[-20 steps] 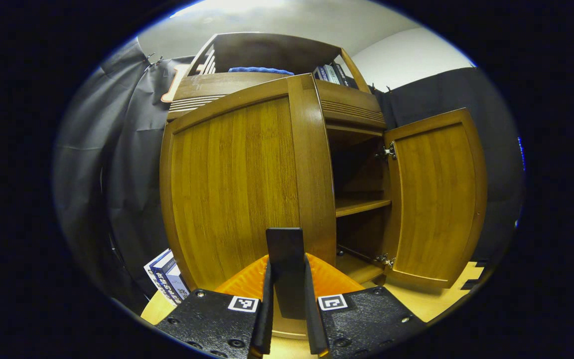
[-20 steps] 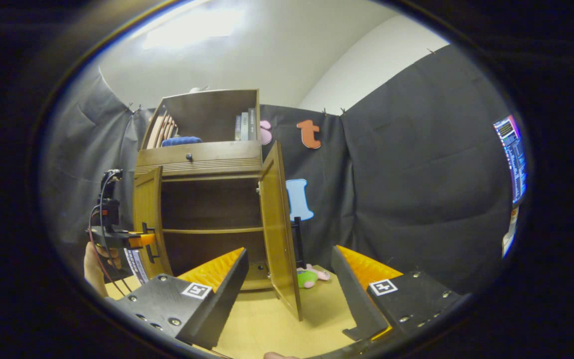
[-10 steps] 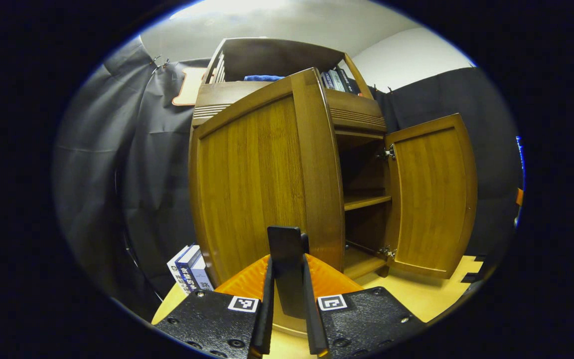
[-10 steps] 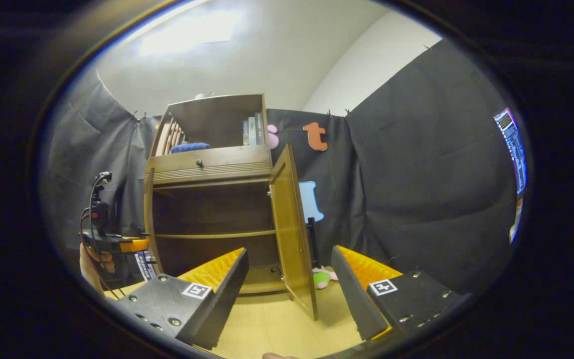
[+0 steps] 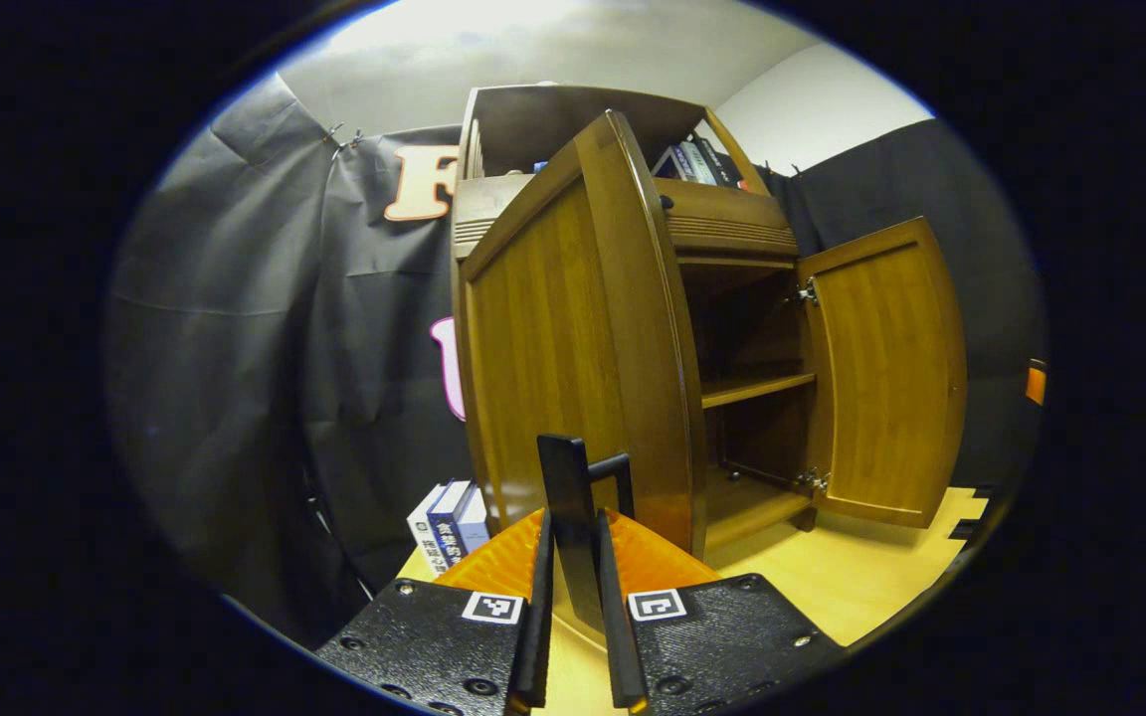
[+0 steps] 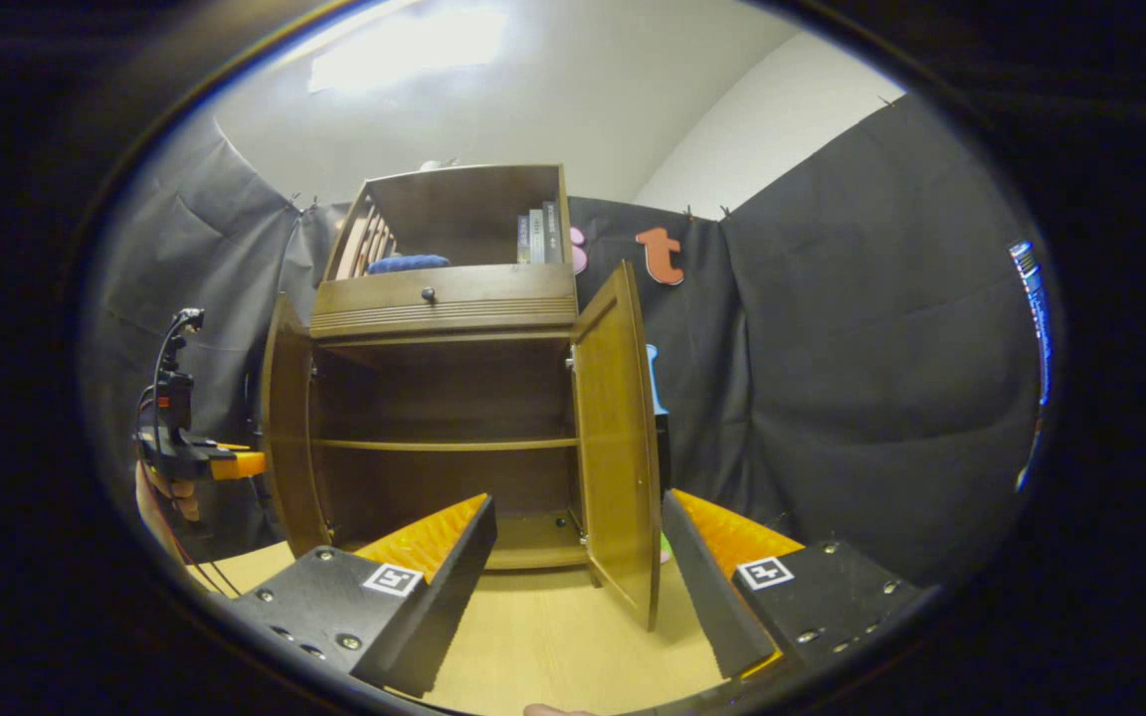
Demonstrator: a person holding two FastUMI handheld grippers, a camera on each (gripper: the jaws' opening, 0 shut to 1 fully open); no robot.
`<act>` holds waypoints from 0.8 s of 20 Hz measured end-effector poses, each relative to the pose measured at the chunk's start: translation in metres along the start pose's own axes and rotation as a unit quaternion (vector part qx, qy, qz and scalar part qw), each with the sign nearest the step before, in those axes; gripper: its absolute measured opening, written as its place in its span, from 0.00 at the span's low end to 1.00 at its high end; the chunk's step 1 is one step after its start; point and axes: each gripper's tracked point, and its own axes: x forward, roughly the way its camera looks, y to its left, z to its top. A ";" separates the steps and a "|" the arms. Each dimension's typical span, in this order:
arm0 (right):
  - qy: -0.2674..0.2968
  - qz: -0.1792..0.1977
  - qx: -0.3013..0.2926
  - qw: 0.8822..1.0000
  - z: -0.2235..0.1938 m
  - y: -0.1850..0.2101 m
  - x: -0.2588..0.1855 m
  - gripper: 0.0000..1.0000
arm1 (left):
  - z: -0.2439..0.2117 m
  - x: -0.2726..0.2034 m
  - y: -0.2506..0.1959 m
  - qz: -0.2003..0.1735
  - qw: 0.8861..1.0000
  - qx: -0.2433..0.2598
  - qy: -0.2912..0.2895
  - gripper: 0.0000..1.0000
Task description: Open the right door of the double-door shoe cabinet with the right hand, and open the left door with the left hand.
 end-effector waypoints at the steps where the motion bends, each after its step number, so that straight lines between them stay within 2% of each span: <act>1: 0.002 0.000 0.002 1.000 0.000 0.001 0.000 0.99 | -0.002 -0.002 0.009 0.010 1.000 0.004 0.001 0.24; 2: 0.003 0.000 0.003 1.000 -0.001 0.001 0.001 0.99 | -0.002 -0.005 0.018 0.022 1.000 0.008 0.002 0.21; 3: 0.004 0.000 0.005 1.000 -0.001 0.001 0.001 0.99 | -0.005 -0.009 0.029 0.036 0.999 0.012 0.006 0.22; 5: 0.008 -0.003 0.006 1.000 -0.002 0.002 0.004 0.99 | -0.006 -0.010 0.043 0.041 0.999 0.018 0.012 0.19; 7: 0.012 -0.004 0.007 1.000 -0.004 0.003 0.005 0.99 | -0.009 -0.013 0.048 0.031 0.999 0.012 0.016 0.16; 12: 0.013 0.013 0.013 1.000 -0.005 0.017 0.006 0.99 | -0.019 -0.018 0.073 0.020 0.999 -0.001 0.031 0.15; 15: 0.009 0.024 0.007 1.000 -0.001 0.027 0.004 0.99 | -0.020 -0.013 0.086 0.004 0.999 -0.017 0.036 0.06; 16: 0.007 0.026 0.001 1.000 0.000 0.029 0.003 0.99 | -0.022 -0.013 0.092 0.001 0.999 -0.023 0.040 0.06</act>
